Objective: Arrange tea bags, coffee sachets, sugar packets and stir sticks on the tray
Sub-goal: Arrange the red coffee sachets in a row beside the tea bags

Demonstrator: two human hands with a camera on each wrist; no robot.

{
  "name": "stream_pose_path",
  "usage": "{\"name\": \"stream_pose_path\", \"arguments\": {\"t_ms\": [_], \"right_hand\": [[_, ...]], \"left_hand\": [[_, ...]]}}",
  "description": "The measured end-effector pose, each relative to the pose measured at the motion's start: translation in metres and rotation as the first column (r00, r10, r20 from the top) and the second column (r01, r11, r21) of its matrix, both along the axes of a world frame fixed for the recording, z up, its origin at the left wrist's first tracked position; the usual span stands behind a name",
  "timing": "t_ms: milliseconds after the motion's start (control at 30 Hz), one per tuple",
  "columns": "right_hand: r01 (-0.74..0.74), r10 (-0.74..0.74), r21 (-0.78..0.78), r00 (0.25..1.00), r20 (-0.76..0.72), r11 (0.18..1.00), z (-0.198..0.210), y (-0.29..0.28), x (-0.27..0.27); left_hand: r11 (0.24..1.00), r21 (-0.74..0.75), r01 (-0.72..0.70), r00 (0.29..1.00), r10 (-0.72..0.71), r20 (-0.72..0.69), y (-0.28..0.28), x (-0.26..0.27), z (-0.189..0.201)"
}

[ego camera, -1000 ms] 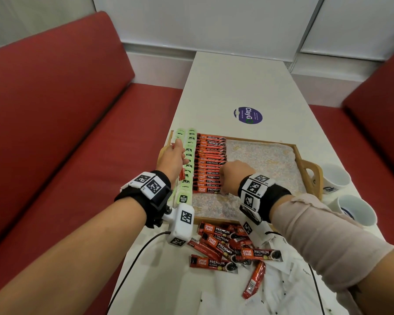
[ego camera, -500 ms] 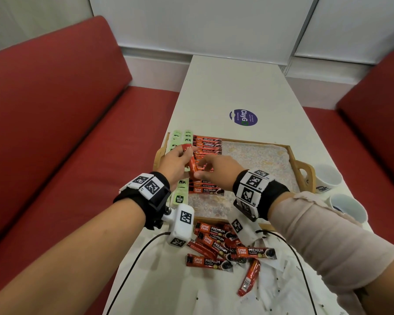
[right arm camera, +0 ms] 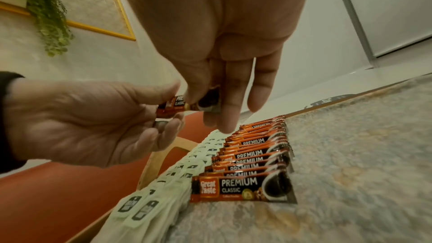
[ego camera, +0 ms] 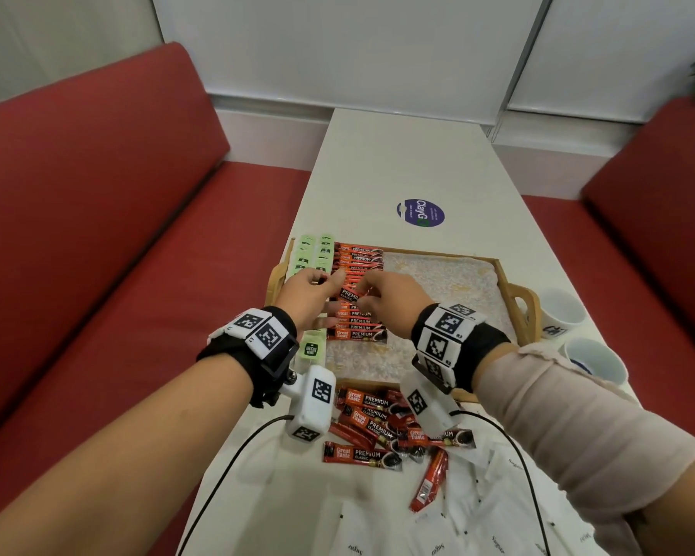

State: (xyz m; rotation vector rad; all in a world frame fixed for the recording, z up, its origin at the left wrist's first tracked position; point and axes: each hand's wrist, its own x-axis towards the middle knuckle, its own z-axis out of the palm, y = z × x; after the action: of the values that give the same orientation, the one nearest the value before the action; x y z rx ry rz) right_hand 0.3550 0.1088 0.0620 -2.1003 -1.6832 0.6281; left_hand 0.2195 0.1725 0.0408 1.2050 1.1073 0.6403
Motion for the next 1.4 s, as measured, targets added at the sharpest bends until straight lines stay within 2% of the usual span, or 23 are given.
{"name": "stream_pose_path", "arguments": {"t_ms": [100,233,367,533,867,1100,1267,1400], "right_hand": [[0.017,-0.017,-0.027,1.000,-0.002,0.999,0.000,-0.003,0.005],[0.046,-0.044,-0.102,0.999,0.018,0.994,0.001,-0.007,0.013],[0.034,-0.027,-0.188,0.999,0.040,0.982,-0.002,-0.011,0.016],[0.038,0.002,-0.298,0.991,0.130,0.954,-0.007,-0.009,0.010],[0.079,0.023,-0.371,0.965,0.262,0.925,-0.013,-0.003,0.005],[0.128,0.008,-0.410,0.949,0.314,0.903,-0.018,0.006,0.002],[0.113,0.023,-0.414,0.950,0.310,0.903,-0.017,0.005,0.001],[0.093,0.028,-0.392,0.956,0.291,0.915,-0.013,-0.001,0.000]], "left_hand": [[0.995,0.082,0.062,0.996,-0.056,-0.070,-0.001,-0.004,0.000],[0.952,0.189,0.239,0.941,-0.179,-0.288,0.001,-0.009,0.001],[0.824,0.287,0.488,0.749,-0.226,-0.623,0.001,-0.008,0.002],[0.744,0.213,0.634,0.548,-0.237,-0.802,0.001,0.000,0.002],[0.678,0.220,0.701,0.387,-0.103,-0.916,-0.002,0.011,-0.006],[0.654,0.169,0.737,0.310,-0.105,-0.945,0.000,0.015,-0.010],[0.646,0.168,0.745,0.295,-0.092,-0.951,0.002,0.016,-0.011],[0.655,0.169,0.737,0.320,-0.117,-0.940,0.000,0.014,-0.007]]}}
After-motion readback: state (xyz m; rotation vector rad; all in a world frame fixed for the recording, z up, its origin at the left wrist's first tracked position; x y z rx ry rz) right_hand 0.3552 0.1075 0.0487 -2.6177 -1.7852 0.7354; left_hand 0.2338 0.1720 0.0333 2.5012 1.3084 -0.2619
